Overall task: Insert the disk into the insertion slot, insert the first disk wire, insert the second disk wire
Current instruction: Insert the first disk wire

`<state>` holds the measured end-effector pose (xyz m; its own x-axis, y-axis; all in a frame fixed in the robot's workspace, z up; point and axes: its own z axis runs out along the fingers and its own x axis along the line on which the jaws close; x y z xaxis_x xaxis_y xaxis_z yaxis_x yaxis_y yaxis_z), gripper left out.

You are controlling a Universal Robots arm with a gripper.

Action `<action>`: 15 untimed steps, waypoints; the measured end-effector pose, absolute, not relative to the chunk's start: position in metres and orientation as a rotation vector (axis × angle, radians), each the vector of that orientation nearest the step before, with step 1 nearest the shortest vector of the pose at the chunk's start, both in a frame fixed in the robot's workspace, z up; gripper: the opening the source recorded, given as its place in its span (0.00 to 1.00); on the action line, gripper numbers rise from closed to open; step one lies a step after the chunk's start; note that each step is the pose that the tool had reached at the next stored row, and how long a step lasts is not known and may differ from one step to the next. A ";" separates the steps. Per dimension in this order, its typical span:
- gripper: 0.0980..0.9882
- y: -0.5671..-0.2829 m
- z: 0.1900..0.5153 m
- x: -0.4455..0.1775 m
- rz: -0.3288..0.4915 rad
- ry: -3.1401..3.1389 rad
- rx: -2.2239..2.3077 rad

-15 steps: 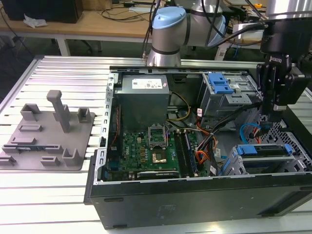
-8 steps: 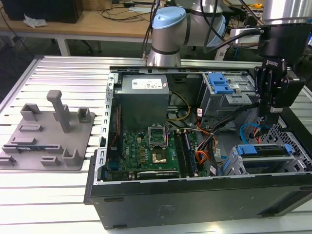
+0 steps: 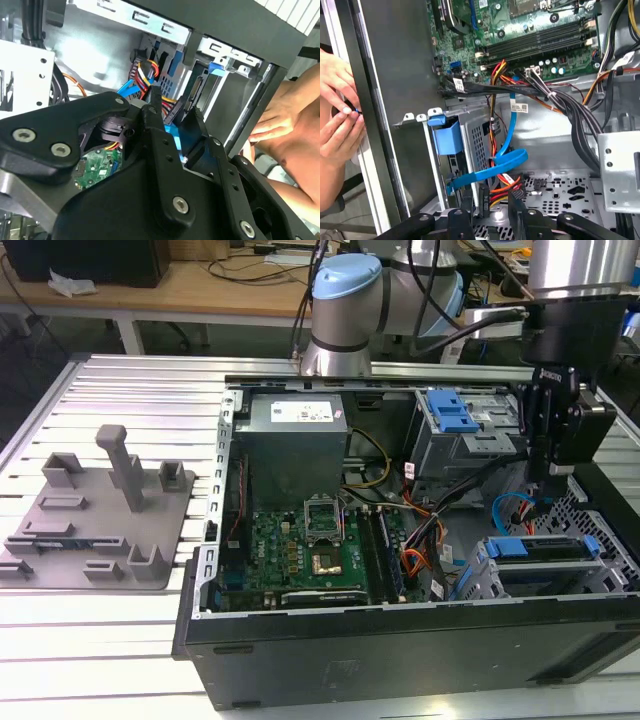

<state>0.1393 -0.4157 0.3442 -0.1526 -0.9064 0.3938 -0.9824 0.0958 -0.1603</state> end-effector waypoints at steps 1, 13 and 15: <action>0.35 -0.415 0.344 0.139 0.579 -2.170 1.904; 0.35 -0.414 0.344 0.133 0.603 -2.143 1.942; 0.35 -0.414 0.344 0.133 0.604 -2.141 1.943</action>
<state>0.1331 -0.4145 0.3441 -0.1248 -0.9070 0.4022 -0.9835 0.0595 -0.1710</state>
